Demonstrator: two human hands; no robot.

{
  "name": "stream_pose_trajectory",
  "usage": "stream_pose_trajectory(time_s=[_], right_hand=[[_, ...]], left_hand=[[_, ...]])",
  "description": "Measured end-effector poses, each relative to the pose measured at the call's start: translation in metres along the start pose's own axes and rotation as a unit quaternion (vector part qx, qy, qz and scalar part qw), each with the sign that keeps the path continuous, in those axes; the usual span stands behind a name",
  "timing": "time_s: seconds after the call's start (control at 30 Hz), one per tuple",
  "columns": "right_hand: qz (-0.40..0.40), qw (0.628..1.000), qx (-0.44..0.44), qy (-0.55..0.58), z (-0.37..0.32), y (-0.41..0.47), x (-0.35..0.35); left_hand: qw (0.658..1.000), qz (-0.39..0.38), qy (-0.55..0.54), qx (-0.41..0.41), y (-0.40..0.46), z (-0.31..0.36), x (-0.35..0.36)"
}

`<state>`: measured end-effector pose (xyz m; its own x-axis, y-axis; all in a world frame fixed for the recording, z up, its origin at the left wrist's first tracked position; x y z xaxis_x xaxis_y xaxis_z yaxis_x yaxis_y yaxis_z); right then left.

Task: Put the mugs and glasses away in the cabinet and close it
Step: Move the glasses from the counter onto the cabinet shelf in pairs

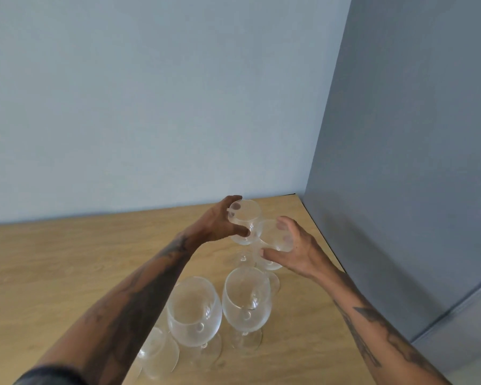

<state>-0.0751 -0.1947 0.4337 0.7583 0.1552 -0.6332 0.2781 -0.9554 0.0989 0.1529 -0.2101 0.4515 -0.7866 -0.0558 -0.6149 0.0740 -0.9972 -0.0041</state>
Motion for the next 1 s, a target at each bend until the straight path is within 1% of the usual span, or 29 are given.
stream_pose_trajectory(time_s=[0.1, 0.23, 0.37, 0.47, 0.8, 1.0], right_hand=[[-0.018, 1.0, 0.0, 0.004, -0.001, 0.004, -0.001], [-0.09, 0.996, -0.004, -0.003, -0.017, 0.007, 0.008], [-0.179, 0.981, -0.016, -0.067, -0.039, 0.016, 0.017], [-0.219, 0.969, -0.03, -0.11, -0.053, 0.021, 0.021], [-0.219, 0.967, -0.028, -0.13, -0.056, 0.02, 0.017], [-0.217, 0.968, -0.023, -0.124, -0.055, 0.021, 0.017]], left_hand=[[1.0, 0.008, 0.013, -0.001, -0.018, -0.015, -0.02], [0.999, -0.011, 0.019, -0.024, -0.059, -0.042, -0.053], [0.998, -0.049, 0.007, -0.049, -0.087, -0.046, -0.072], [0.996, -0.055, -0.026, -0.07, -0.099, -0.038, -0.077], [0.995, -0.064, -0.047, -0.068, -0.112, -0.033, -0.069], [0.996, -0.044, -0.05, -0.062, -0.119, -0.035, -0.067]])
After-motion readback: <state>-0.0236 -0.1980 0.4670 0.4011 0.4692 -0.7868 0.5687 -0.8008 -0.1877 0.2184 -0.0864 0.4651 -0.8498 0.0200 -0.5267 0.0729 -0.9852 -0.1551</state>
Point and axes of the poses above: each hand's wrist, its own y-axis towards the middle knuckle, its own x-axis out of the palm, z = x × y, the point moved 2 cm from there along y, towards the middle knuckle, and after that the axes turned 7 degrees about z, right-handed, at the moved point
